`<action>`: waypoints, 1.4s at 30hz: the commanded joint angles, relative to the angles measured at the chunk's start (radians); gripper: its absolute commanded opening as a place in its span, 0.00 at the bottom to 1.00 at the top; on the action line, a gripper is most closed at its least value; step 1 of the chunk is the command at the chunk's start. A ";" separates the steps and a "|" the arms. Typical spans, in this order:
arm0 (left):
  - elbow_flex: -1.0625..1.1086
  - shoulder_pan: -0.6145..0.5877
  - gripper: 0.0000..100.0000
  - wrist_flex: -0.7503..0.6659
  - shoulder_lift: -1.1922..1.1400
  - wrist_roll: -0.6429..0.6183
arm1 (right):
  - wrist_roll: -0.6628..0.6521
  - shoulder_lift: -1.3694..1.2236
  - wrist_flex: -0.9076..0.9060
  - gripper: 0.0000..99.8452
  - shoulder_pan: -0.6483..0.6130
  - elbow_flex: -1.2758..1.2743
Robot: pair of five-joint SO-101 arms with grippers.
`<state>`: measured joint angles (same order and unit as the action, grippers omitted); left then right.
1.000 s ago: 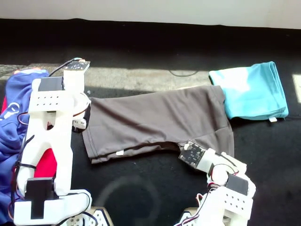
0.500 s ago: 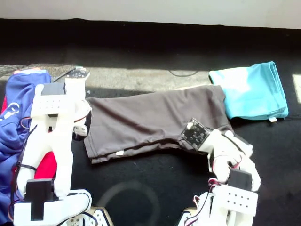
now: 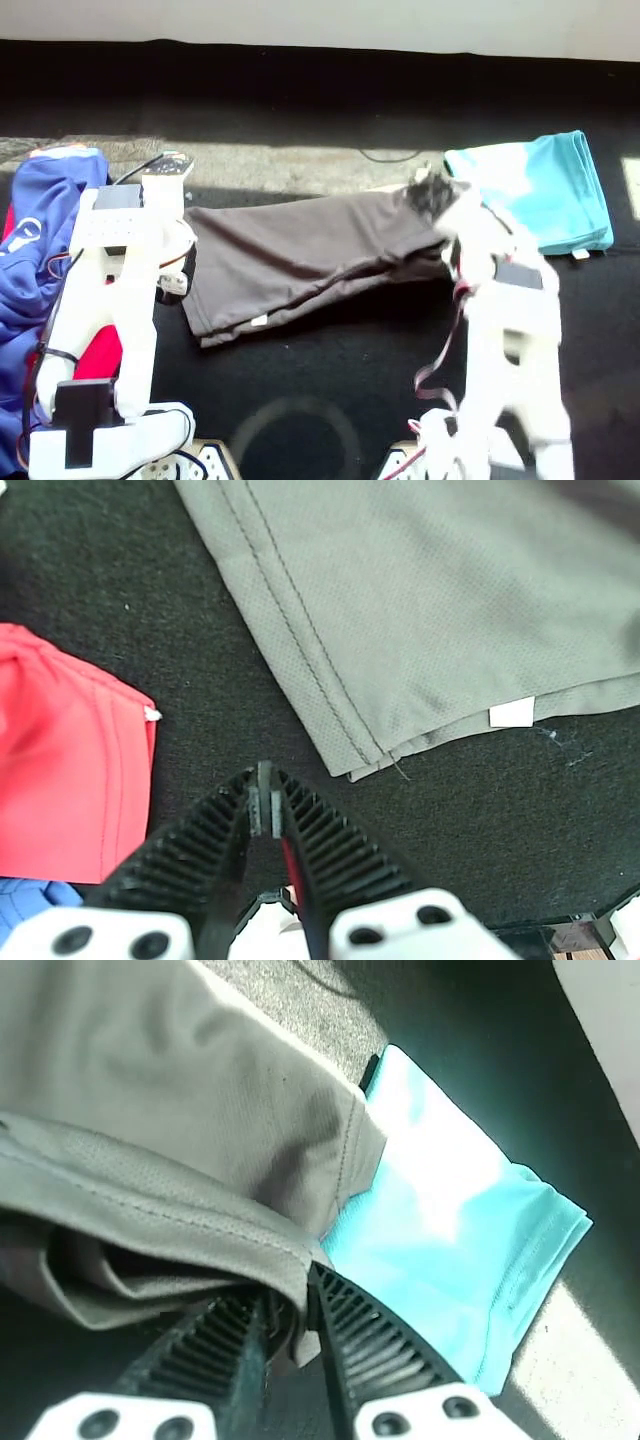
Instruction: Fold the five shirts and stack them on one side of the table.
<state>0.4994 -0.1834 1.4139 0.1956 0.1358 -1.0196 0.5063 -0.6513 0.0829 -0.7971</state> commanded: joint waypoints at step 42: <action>-0.001 -0.001 0.01 -0.087 0.030 0.000 | 0.608 -0.550 -0.510 0.12 -0.196 0.759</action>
<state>0.5056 -0.1834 1.3372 0.1956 0.1358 -0.3982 -0.0476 -1.1577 -0.1043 -0.0836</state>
